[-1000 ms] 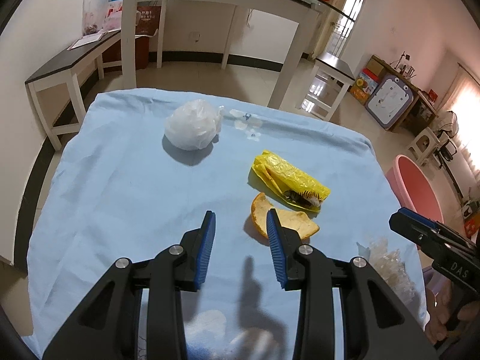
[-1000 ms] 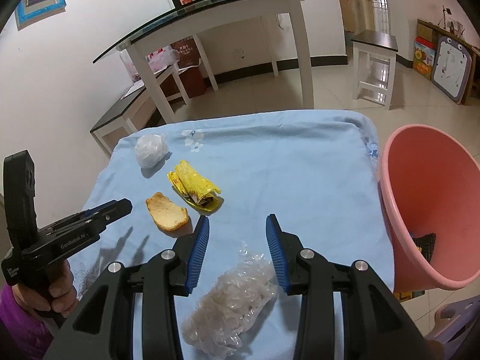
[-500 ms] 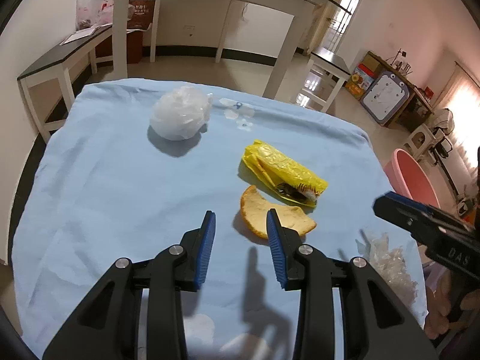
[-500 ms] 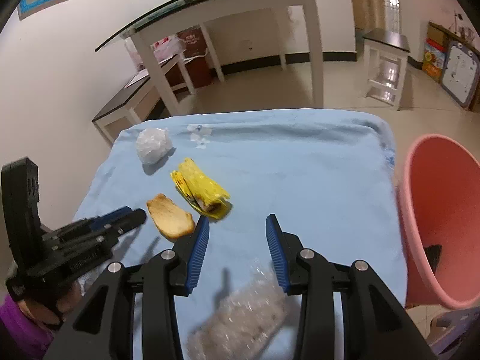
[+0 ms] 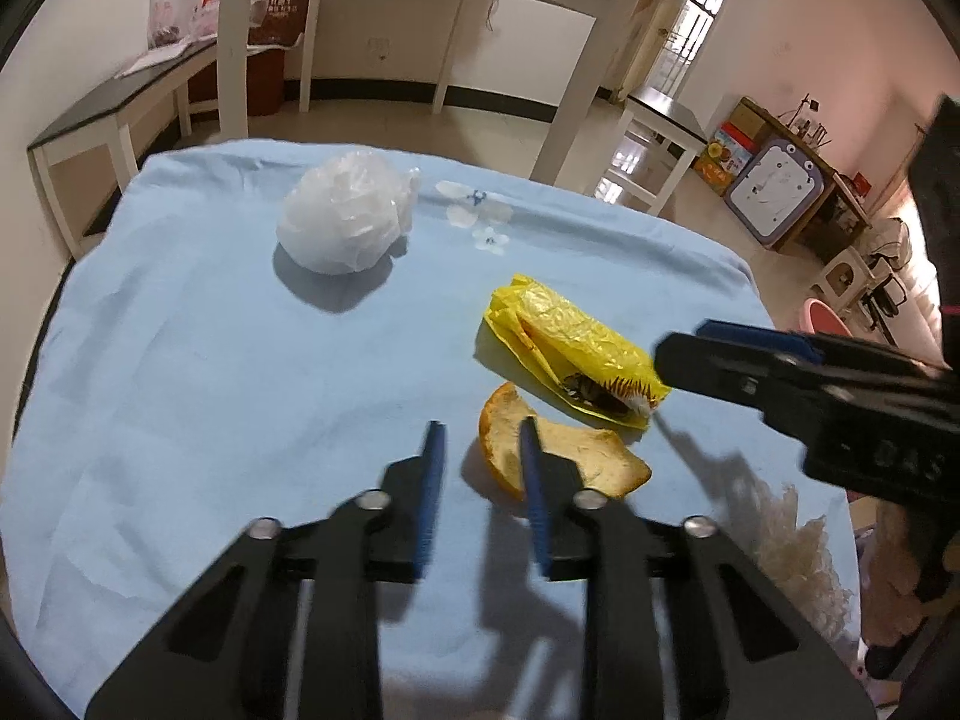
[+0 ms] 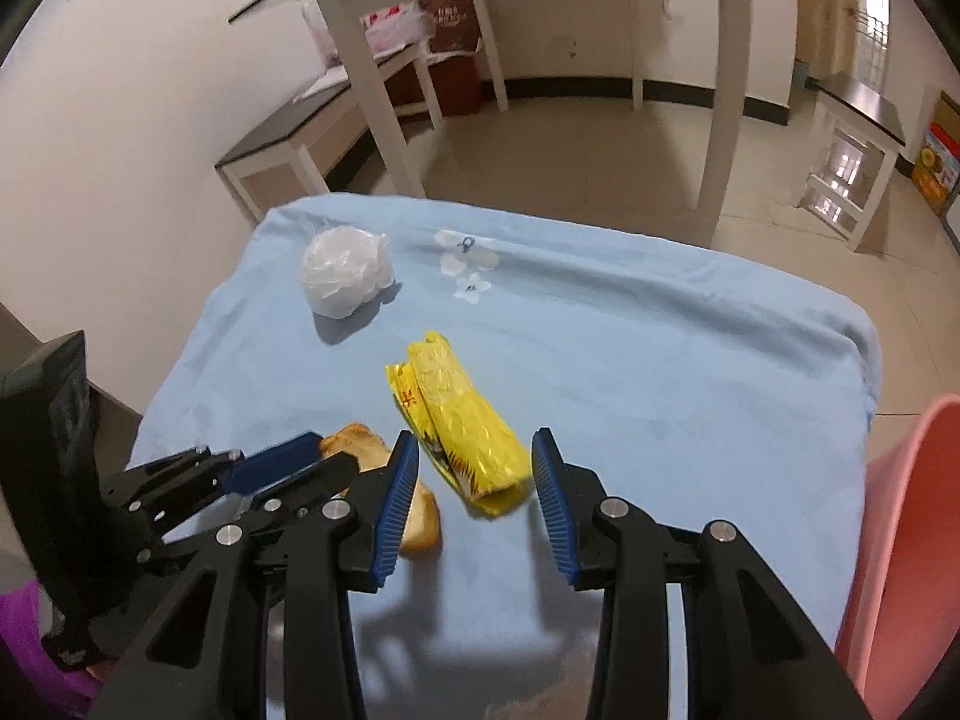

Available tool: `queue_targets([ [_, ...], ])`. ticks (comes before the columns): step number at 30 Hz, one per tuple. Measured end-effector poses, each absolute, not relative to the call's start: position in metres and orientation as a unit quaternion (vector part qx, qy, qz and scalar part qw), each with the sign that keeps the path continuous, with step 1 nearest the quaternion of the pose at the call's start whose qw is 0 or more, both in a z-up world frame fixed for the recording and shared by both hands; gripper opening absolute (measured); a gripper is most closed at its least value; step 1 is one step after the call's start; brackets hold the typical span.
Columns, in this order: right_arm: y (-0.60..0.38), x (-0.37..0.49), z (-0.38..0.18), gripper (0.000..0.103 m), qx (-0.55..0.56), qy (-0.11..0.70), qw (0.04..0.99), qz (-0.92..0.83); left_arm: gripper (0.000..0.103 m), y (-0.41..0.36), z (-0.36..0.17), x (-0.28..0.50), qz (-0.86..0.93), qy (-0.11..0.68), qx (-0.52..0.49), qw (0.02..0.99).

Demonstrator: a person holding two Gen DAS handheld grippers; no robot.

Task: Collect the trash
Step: 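Grasp the yellow wrapper with the right gripper while the left grasps the bread crust, then carry the yellow wrapper and bread crust to the bucket and release both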

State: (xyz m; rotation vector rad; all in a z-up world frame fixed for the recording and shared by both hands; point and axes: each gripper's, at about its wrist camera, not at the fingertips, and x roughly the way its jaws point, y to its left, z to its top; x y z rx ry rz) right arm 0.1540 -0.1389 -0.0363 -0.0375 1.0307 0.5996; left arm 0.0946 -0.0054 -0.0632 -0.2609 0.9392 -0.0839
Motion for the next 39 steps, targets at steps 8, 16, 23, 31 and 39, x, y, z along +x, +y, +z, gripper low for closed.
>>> queue_targets([
  [8, -0.118, 0.172, -0.056, 0.039, -0.046, 0.522, 0.804, 0.283, 0.003, 0.007, -0.061, 0.088, -0.047, 0.441, -0.142, 0.885],
  [16, -0.119, 0.162, -0.058, 0.01, -0.031, 0.526, 0.799, 0.29, 0.003, 0.026, -0.05, 0.072, -0.027, 0.432, -0.149, 0.889],
  [23, -0.148, 0.133, -0.028, 0.009, 0.028, 0.491, 0.82, 0.292, 0.003, 0.033, -0.028, 0.057, -0.019, 0.41, -0.154, 0.899],
  [31, -0.223, 0.094, 0.005, 0.009, 0.098, 0.433, 0.867, 0.227, 0.003, 0.004, 0.011, 0.051, -0.059, 0.372, -0.142, 0.915],
  [39, -0.314, 0.065, 0.011, 0.009, 0.107, 0.393, 0.909, 0.091, 0.003, -0.066, 0.039, 0.064, -0.125, 0.351, -0.123, 0.92],
])
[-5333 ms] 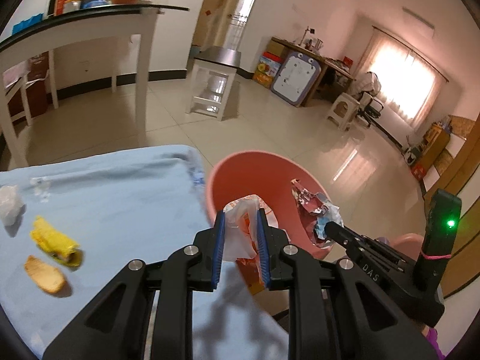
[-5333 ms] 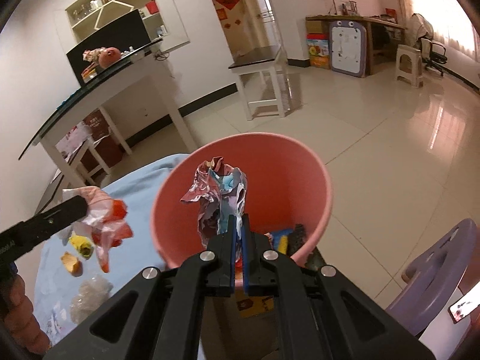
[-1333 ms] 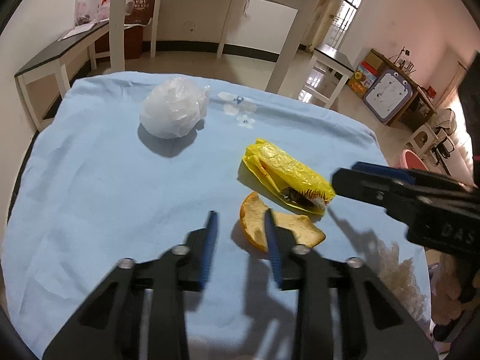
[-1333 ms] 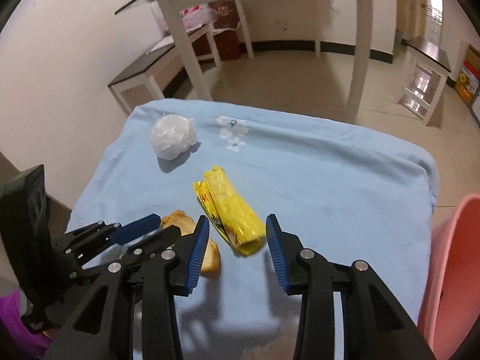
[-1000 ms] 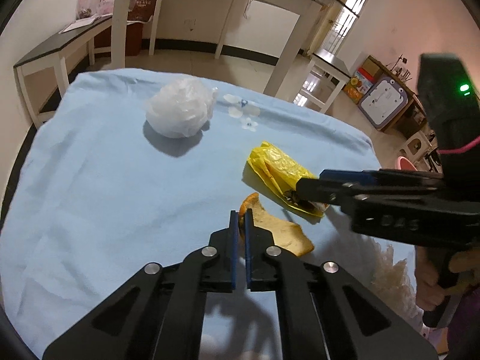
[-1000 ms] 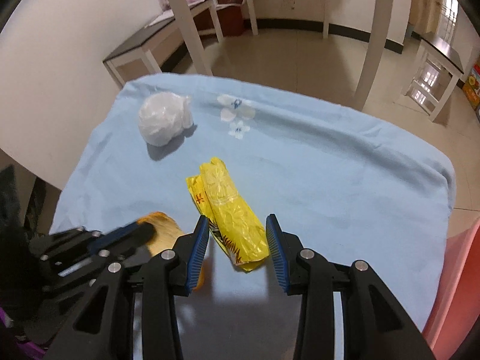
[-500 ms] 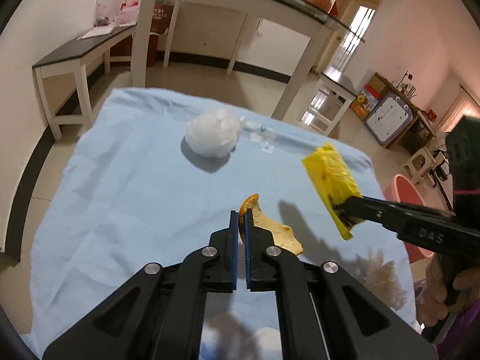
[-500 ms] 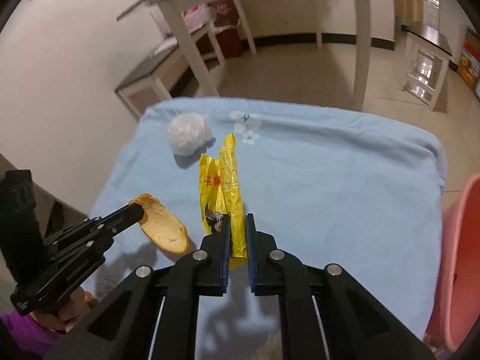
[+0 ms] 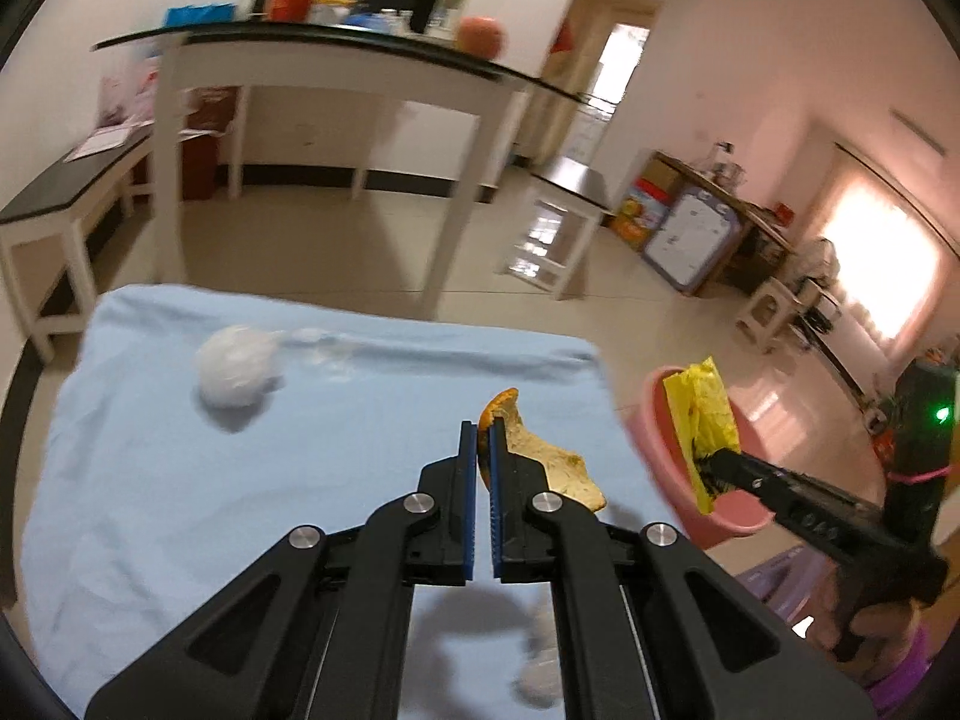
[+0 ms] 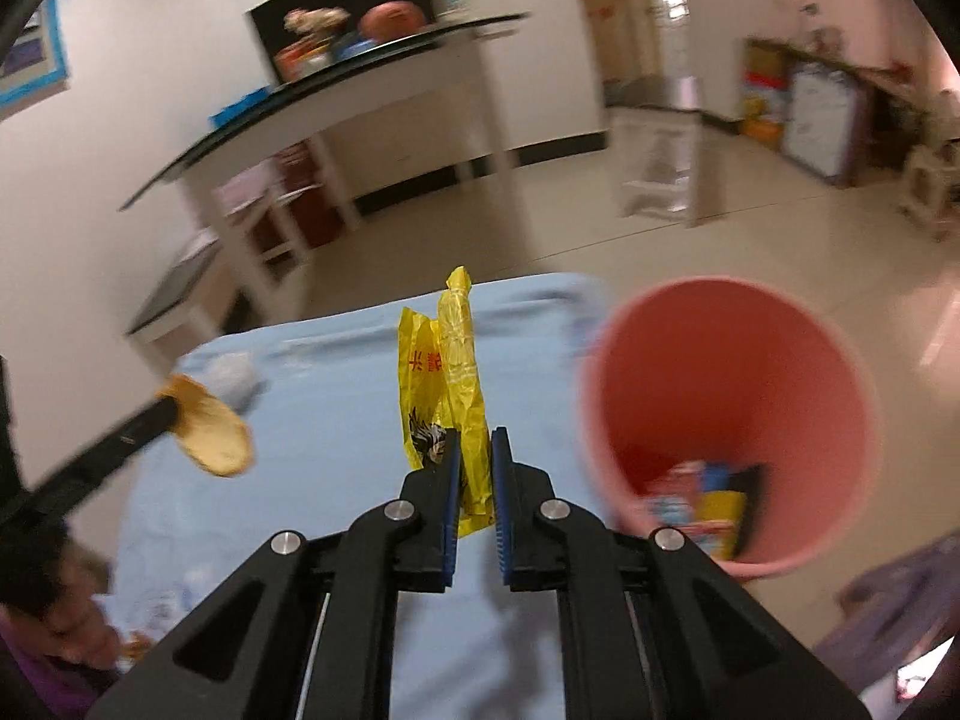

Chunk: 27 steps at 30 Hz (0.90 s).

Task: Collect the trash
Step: 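Carry the yellow wrapper and bread crust to the bucket and release both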

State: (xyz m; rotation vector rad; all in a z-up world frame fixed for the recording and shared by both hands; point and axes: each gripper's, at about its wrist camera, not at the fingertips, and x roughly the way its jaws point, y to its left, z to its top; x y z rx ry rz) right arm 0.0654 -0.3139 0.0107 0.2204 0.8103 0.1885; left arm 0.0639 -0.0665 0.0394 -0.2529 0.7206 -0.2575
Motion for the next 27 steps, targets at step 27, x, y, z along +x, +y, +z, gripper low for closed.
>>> queue_targets([
  [27, -0.461, 0.065, -0.051, 0.011, 0.174, 0.39, 0.903, -0.043, 0.003, -0.27, -0.002, 0.119, -0.221, 0.415, 0.003, 0.883],
])
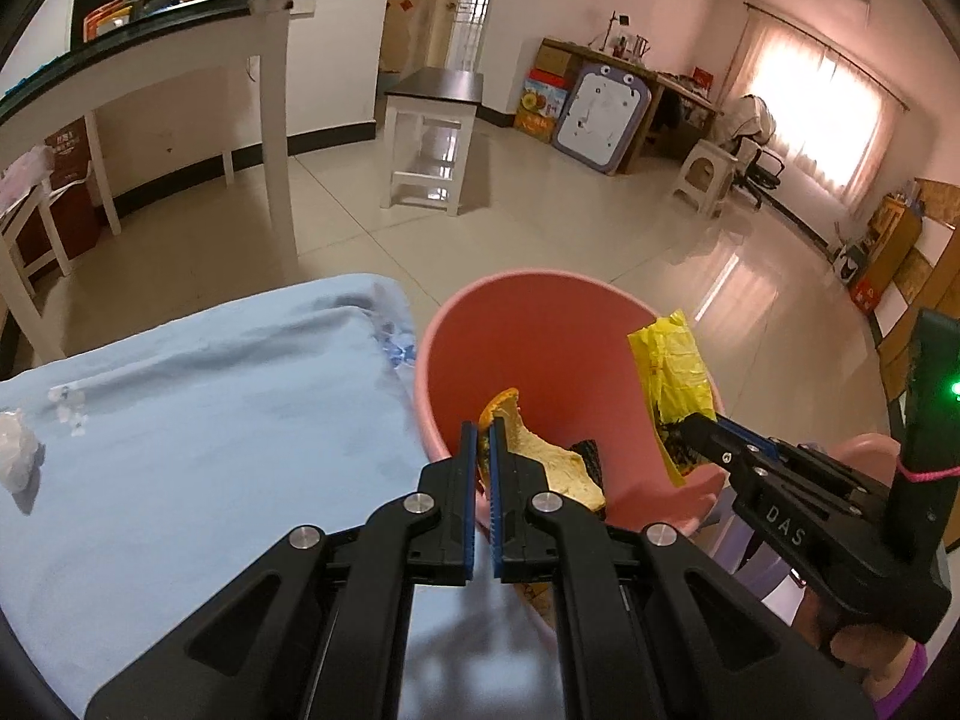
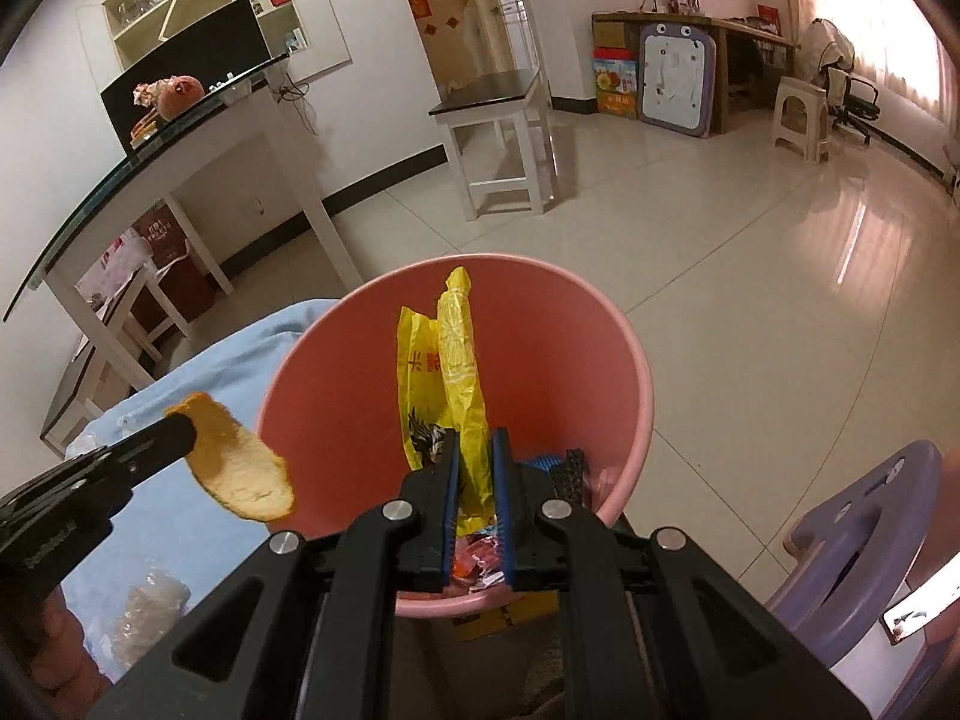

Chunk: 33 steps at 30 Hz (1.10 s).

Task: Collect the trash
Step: 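Carry the yellow wrapper and bread crust to the bucket and release both, then move both grippers back toward the orange peel and white plastic bag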

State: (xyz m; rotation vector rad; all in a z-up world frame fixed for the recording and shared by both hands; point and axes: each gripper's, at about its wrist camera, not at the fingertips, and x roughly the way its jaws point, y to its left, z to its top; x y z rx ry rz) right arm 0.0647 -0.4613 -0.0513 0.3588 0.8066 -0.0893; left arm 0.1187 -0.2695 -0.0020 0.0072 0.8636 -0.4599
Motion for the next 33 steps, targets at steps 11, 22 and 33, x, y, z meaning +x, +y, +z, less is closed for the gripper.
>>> queue_targets([
  [11, -0.466, 0.066, -0.055, 0.042, 0.184, 0.387, 0.902, -0.054, 0.006, -0.283, -0.016, 0.134, -0.227, 0.431, 0.017, 0.873],
  [22, -0.458, 0.05, -0.042, 0.048, 0.186, 0.374, 0.908, -0.045, 0.01, -0.255, 0.008, 0.121, -0.232, 0.408, -0.012, 0.883],
  [33, -0.434, 0.028, -0.014, 0.048, 0.179, 0.348, 0.92, -0.026, 0.01, -0.194, 0.052, 0.09, -0.215, 0.361, -0.049, 0.906],
])
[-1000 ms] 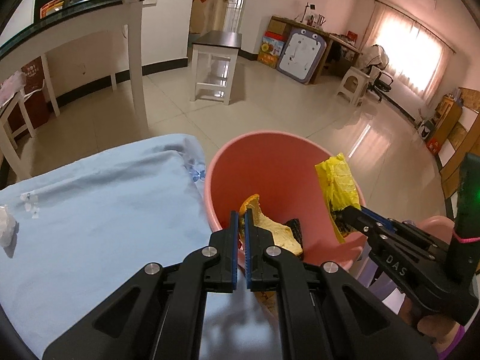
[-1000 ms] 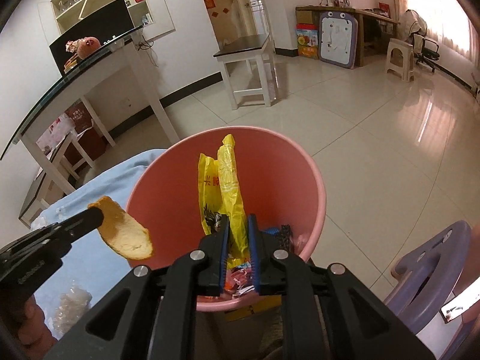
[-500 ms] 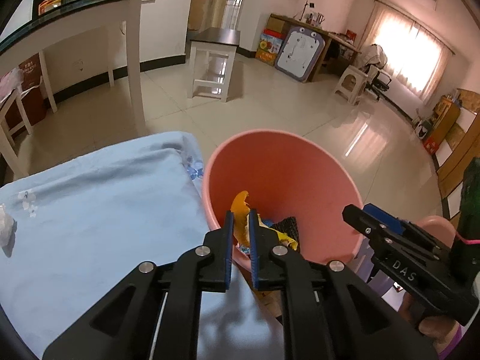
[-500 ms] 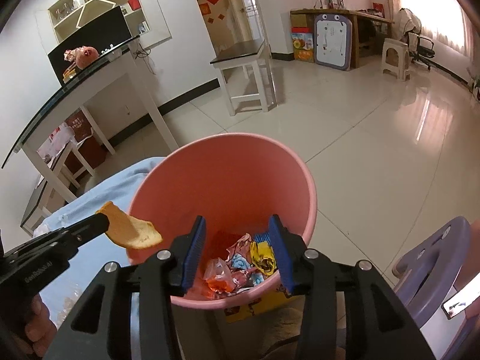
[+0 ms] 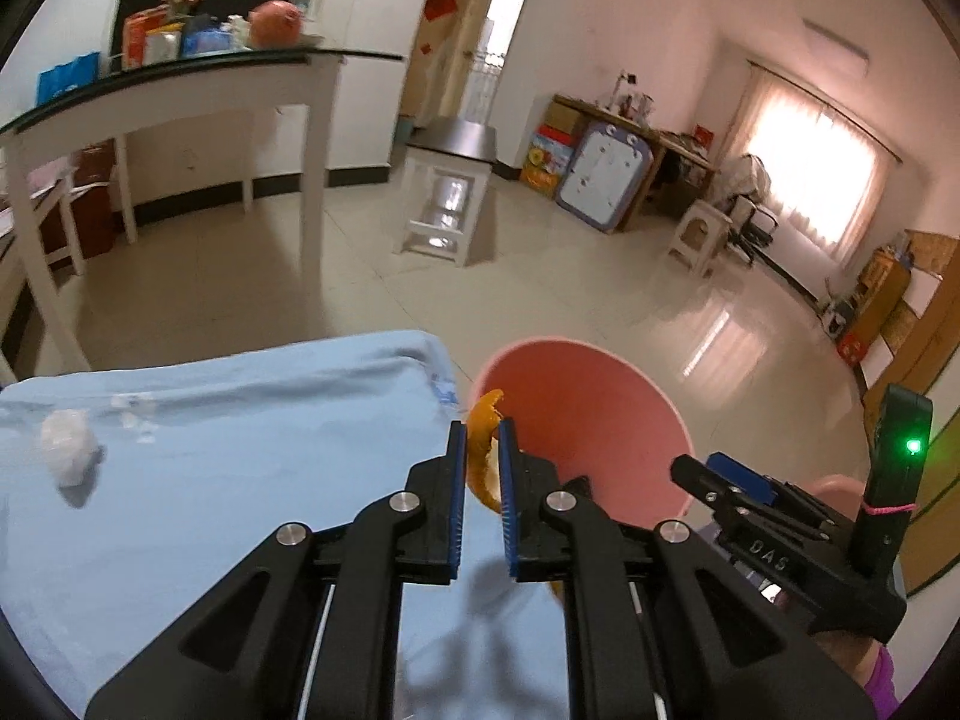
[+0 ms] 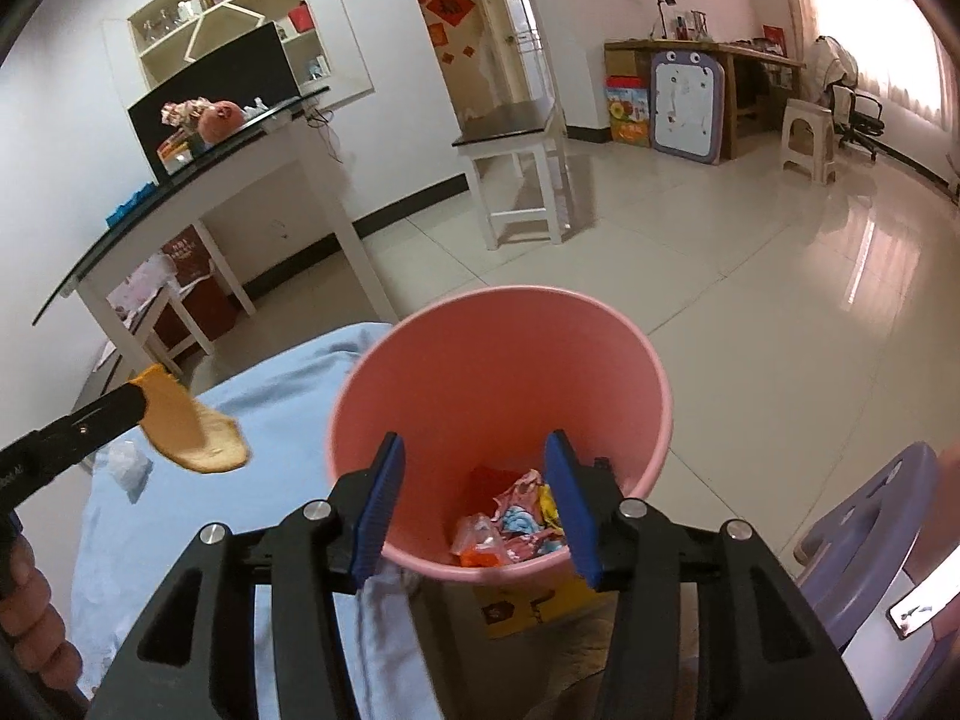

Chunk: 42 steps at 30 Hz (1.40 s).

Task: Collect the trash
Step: 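Move both grippers back toward the orange peel and white plastic bag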

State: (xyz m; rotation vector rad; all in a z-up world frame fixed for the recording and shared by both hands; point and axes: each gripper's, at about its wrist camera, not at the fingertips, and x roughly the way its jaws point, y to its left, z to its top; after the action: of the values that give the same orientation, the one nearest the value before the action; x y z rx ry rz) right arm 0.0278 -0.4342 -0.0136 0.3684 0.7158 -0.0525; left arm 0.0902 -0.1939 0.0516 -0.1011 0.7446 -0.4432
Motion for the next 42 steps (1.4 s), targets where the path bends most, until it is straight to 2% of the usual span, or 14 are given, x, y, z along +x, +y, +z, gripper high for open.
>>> queue_targets([
  [5, -0.419, 0.023, -0.006, 0.048, 0.181, 0.342, 0.922, -0.002, 0.01, -0.148, 0.061, 0.079, -0.187, 0.349, -0.059, 0.916],
  [7, -0.408, 0.022, -0.004, 0.048, 0.177, 0.342, 0.923, 0.009, 0.018, -0.131, 0.061, 0.074, -0.177, 0.351, -0.06, 0.918],
  [8, -0.405, 0.023, -0.002, 0.048, 0.177, 0.344, 0.922, 0.013, 0.027, -0.124, 0.06, 0.072, -0.174, 0.352, -0.062, 0.918],
  [9, -0.399, 0.022, -0.001, 0.048, 0.175, 0.345, 0.922, 0.022, 0.03, -0.117, 0.059, 0.07, -0.17, 0.351, -0.064, 0.918],
  [20, -0.334, 0.028, -0.016, 0.048, 0.152, 0.386, 0.906, 0.087, 0.03, -0.056, 0.045, 0.056, -0.12, 0.356, -0.077, 0.923],
  [29, -0.269, 0.062, -0.03, 0.048, 0.127, 0.427, 0.881, 0.163, 0.03, 0.012, 0.007, 0.054, -0.04, 0.39, -0.108, 0.913],
  [37, -0.208, 0.11, -0.037, 0.048, 0.091, 0.448, 0.861, 0.224, 0.03, 0.058, -0.015, 0.085, 0.004, 0.41, -0.122, 0.904],
  [42, -0.19, 0.129, -0.04, 0.052, 0.068, 0.452, 0.856, 0.242, 0.03, 0.063, -0.01, 0.116, -0.009, 0.401, -0.105, 0.91],
])
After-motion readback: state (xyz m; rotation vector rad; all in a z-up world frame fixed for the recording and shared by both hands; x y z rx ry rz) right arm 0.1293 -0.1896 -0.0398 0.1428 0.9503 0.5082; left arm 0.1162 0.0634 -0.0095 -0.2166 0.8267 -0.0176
